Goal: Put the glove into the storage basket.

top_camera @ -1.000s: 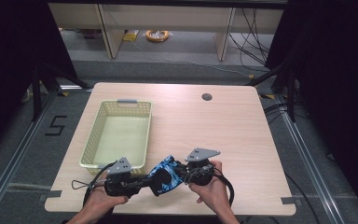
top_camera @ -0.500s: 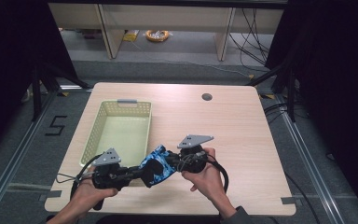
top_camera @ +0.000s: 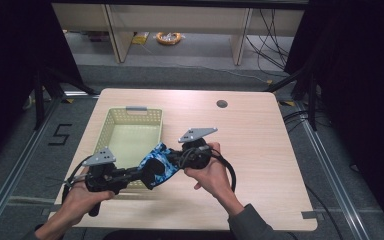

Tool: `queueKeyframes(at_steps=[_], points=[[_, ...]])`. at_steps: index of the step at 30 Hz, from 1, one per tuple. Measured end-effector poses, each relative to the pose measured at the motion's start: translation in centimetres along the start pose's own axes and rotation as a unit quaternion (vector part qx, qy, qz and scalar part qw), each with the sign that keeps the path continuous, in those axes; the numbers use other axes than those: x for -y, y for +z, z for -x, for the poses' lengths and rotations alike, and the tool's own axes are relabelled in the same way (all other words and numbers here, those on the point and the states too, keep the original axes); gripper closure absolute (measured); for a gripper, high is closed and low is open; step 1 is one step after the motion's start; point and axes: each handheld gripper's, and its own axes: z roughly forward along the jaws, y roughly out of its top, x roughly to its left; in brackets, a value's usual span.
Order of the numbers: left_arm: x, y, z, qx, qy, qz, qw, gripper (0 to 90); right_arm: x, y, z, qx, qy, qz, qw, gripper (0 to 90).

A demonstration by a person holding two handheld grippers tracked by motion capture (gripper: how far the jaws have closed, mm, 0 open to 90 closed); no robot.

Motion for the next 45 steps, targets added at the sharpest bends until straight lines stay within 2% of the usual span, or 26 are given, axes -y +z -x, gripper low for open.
queueKeyframes(at_steps=[4,9,11,12,16,18,22,27,28,29,34,36,39,41,44,45], points=[[-0.4,-0.6,-1.1,-0.005,-0.01,0.003,0.9999,78.3,-1.6,0.9,0.2,-0.005,-0.009,-0.002,0.9999,80.9],[-0.6,-1.4,-2.6,-0.023,-0.016,0.0,0.9996,78.3,-3.1,2.6,0.3,-0.012,-0.013,-0.014,0.9997,80.9],[-0.5,-1.5,-3.2,-0.026,-0.023,0.001,0.9994,78.3,-3.6,3.2,0.4,-0.015,-0.012,-0.019,0.9996,80.9],[-0.5,-1.7,-3.4,-0.027,-0.025,-0.003,0.9993,78.3,-3.9,3.8,0.4,-0.016,-0.014,-0.013,0.9997,80.8],[-0.2,-2.0,-4.6,-0.038,-0.036,-0.002,0.9986,78.3,-4.9,5.3,0.6,-0.022,-0.016,-0.032,0.9991,80.8],[0.0,-2.2,-5.1,-0.042,-0.04,-0.005,0.9983,78.2,-5.4,6.2,0.8,-0.025,-0.029,-0.032,0.9987,80.8],[0.5,-2.4,-6.4,-0.049,-0.054,-0.008,0.9973,78.1,-6.0,8.1,0.8,-0.028,-0.025,-0.048,0.9981,80.8],[1.3,-2.3,-7.8,-0.055,-0.069,-0.02,0.9959,78.1,-6.2,10.1,0.7,-0.029,-0.019,-0.065,0.9973,80.7],[1.5,-2.2,-7.9,-0.059,-0.07,-0.02,0.9956,78.1,-6.1,10.6,0.8,-0.027,-0.019,-0.062,0.9975,80.7],[1.6,-2.1,-8.1,-0.058,-0.071,-0.023,0.9955,78.0,-6.2,11.0,0.9,-0.026,-0.018,-0.072,0.9969,80.7],[2.4,-1.6,-8.9,-0.062,-0.081,-0.034,0.9942,77.7,-5.8,13.0,1.2,-0.022,-0.013,-0.09,0.9956,80.7],[2.6,-1.4,-9.2,-0.061,-0.086,-0.04,0.9936,77.7,-5.7,13.6,1.2,-0.023,-0.007,-0.1,0.9947,80.7],[2.9,-1.2,-9.5,-0.06,-0.09,-0.046,0.9931,77.6,-5.5,14.3,1.4,-0.023,-0.015,-0.109,0.9937,80.7],[3.1,-0.9,-9.5,-0.065,-0.093,-0.049,0.9924,77.5,-5.3,14.6,1.3,-0.022,-0.007,-0.121,0.9924,80.6],[3.3,-0.6,-9.6,-0.064,-0.093,-0.06,0.9918,77.2,-5.1,15.1,1.2,-0.02,-0.008,-0.129,0.9915,80.6],[3.4,-0.6,-9.8,-0.065,-0.082,-0.067,0.9923,77.2,-4.9,15.4,1.2,-0.019,-0.009,-0.133,0.9909,80.6]])
